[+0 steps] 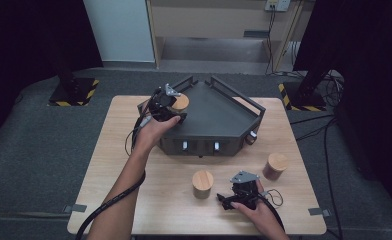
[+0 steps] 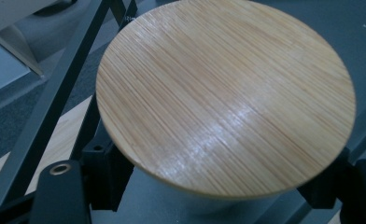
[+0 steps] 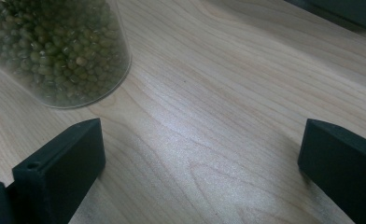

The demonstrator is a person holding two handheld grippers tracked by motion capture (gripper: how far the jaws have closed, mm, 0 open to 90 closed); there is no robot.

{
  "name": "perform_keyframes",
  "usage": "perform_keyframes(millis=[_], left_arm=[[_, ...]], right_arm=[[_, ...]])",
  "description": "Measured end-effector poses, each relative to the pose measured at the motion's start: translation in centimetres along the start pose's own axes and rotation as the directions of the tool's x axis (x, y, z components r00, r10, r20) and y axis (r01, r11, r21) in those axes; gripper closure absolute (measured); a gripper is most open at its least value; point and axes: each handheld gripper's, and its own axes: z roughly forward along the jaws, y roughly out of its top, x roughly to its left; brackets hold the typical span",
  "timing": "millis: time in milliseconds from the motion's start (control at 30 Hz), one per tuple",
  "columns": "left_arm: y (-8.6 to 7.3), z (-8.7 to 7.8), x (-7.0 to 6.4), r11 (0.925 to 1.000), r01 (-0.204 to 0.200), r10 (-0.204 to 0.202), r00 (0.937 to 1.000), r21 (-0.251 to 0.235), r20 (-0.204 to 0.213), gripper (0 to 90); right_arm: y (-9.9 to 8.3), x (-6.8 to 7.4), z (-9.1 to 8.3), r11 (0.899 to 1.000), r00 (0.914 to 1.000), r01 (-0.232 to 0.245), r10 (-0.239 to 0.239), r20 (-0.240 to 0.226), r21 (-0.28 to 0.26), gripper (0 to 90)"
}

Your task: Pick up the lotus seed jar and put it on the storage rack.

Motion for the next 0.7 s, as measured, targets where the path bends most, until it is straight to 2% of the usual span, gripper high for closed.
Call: perform_keyframes(millis=[167, 367, 400, 533, 700], left_arm=[[-0.1, 0.5, 0.1, 0.9999, -0.005, 0.005, 1.0000, 0.015, 0.001, 24.3], [-0.5, 0.7, 0.4, 0.9999, 0.010, -0.010, 0.9999, 0.002, 0.010, 24.3], [-0.7, 0.8, 0.6, 0.9995, 0.030, -0.029, 0.9994, -0.010, 0.016, 24.3], [-0.6, 1.0, 0.5, 0.9998, 0.017, -0.017, 0.9997, -0.002, 0.017, 24.3], [-0.8, 1.5, 0.3, 0.9998, 0.022, -0.022, 0.9995, 0.003, 0.024, 24.3]], right_arm=[[0.0, 0.0, 0.0, 1.000, 1.0000, 0.000, 0.000, 0.000, 0.000, 0.8], [0.0, 0.0, 0.0, 1.000, 1.0000, 0.000, 0.000, 0.000, 0.001, 0.8], [0.0, 0.0, 0.0, 1.000, 1.0000, 0.000, 0.000, 0.000, 0.001, 0.8], [0.0, 0.0, 0.0, 1.000, 1.0000, 0.000, 0.000, 0.000, 0.001, 0.9], [0.0, 0.0, 0.0, 1.000, 1.0000, 0.000, 0.000, 0.000, 0.001, 0.8]])
